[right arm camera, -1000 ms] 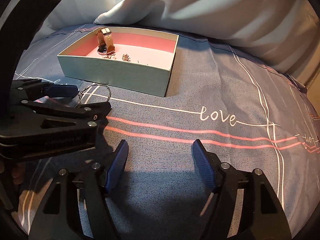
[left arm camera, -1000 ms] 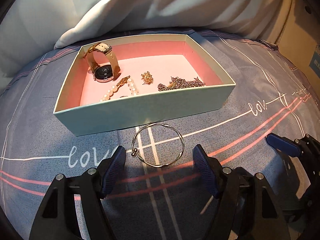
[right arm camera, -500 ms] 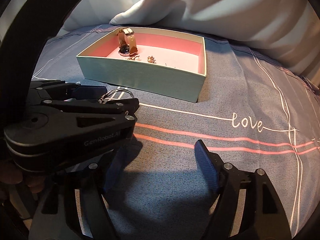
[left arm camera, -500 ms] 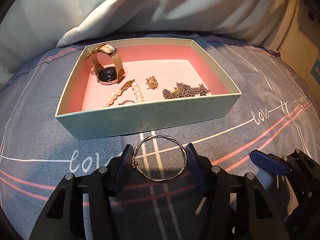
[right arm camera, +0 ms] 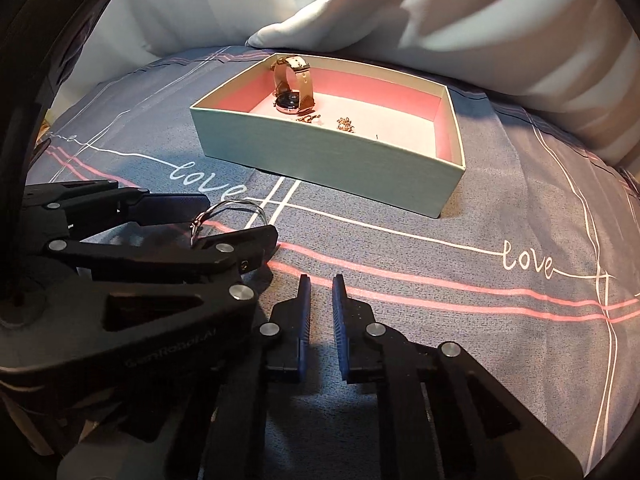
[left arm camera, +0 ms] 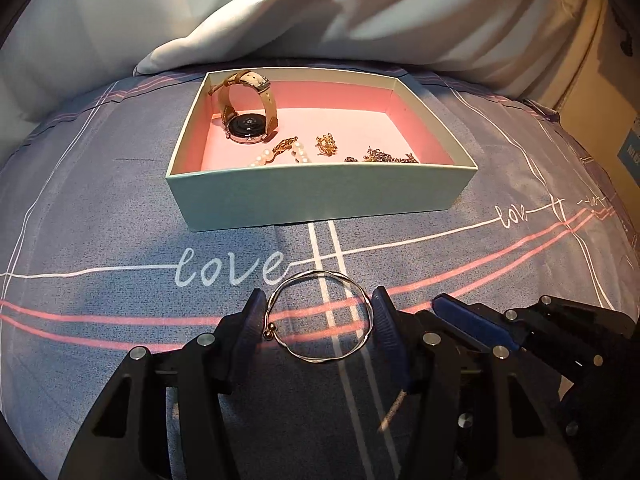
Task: Organize jewelry
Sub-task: 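Carry the silver bangle over the box and lower it in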
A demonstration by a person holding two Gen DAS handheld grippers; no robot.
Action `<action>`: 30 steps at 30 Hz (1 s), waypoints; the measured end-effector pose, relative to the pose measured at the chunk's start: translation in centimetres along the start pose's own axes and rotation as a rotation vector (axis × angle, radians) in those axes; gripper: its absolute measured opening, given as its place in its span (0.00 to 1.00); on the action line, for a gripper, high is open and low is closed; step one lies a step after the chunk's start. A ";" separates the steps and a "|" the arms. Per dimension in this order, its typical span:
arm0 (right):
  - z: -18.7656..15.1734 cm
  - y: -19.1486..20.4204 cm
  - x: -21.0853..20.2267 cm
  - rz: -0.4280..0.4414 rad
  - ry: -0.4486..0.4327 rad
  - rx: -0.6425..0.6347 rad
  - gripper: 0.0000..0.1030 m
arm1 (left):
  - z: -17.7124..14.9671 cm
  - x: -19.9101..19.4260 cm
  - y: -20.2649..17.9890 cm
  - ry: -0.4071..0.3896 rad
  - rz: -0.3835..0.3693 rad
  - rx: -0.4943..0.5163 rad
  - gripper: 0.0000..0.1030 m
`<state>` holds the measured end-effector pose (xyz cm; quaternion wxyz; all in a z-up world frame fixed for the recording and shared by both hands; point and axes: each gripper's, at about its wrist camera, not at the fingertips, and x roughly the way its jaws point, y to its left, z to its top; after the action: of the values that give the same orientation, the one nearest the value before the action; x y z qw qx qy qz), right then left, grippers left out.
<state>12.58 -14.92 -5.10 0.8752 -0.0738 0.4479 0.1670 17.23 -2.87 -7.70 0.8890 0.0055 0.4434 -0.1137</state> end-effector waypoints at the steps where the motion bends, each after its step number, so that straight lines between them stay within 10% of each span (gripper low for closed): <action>1: 0.0 0.0 0.0 0.004 0.003 0.002 0.11 | 0.0 0.0 0.0 0.000 -0.002 -0.001 0.52; 30: 1.1 -0.4 -1.4 -0.005 -0.037 0.013 0.10 | 1.0 -2.1 0.0 -0.053 0.001 0.001 0.52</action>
<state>12.76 -15.32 -3.32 0.8842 -0.0663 0.4325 0.1635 16.81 -2.57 -5.38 0.9005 0.0033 0.4198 -0.1133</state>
